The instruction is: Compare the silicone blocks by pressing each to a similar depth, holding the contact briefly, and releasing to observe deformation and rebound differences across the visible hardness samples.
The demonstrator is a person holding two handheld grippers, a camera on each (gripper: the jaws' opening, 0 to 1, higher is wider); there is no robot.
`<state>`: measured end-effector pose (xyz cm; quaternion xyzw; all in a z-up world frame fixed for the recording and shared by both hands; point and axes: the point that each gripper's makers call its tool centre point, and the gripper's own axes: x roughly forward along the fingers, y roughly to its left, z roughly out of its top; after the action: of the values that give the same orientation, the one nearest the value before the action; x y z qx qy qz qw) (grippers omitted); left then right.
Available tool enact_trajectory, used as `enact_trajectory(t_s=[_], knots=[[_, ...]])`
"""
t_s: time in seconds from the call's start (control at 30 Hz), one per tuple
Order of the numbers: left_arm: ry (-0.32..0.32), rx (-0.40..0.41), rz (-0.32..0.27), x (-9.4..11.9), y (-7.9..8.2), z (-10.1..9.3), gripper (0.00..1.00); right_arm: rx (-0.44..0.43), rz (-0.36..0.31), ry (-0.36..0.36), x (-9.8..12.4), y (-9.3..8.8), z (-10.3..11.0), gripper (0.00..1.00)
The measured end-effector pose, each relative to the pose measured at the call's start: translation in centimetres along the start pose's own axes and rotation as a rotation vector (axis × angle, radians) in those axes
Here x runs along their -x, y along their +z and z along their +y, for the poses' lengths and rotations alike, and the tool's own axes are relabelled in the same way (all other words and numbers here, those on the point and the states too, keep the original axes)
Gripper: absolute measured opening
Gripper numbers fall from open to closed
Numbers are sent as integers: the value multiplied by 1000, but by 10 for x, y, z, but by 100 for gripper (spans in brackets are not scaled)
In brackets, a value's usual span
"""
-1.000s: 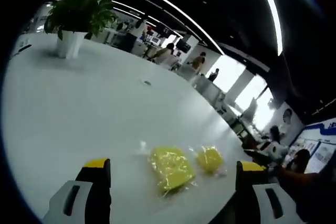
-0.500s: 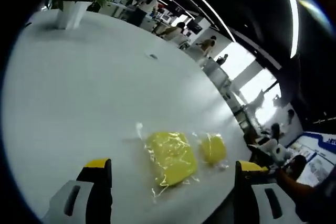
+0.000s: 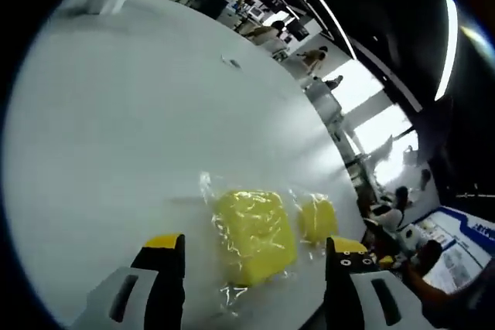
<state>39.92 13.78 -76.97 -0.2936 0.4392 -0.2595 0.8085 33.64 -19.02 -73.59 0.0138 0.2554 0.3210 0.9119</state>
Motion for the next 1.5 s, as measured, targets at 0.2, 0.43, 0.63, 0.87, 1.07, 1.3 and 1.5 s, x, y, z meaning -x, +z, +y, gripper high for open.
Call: enact_trajectory(t_s=[0.2,0.43,0.63,0.87,1.07,1.3,1.5], knots=[[-3,29,28,-10,-4,-1,58,-7,0,-3,1,-1,-2,97],[54,-2,54,-17,-9,2,47,-18,9,9,0,-5,1,97],[51,46,40,-21,-7,6,39,-19,18,18,-1,-8,4,97],[84,21,39,-23,-9,8,31,-20,17,18,0,-7,2,97],[90,-63,44,-24,-10,8,21,-19,17,19,0,-5,2,97],[98,-97,60,-24,-11,11,8,-16,13,23,-2,-2,3,97],[94,-77,51,-24,-12,12,2,-24,4,17,-1,-1,3,97]])
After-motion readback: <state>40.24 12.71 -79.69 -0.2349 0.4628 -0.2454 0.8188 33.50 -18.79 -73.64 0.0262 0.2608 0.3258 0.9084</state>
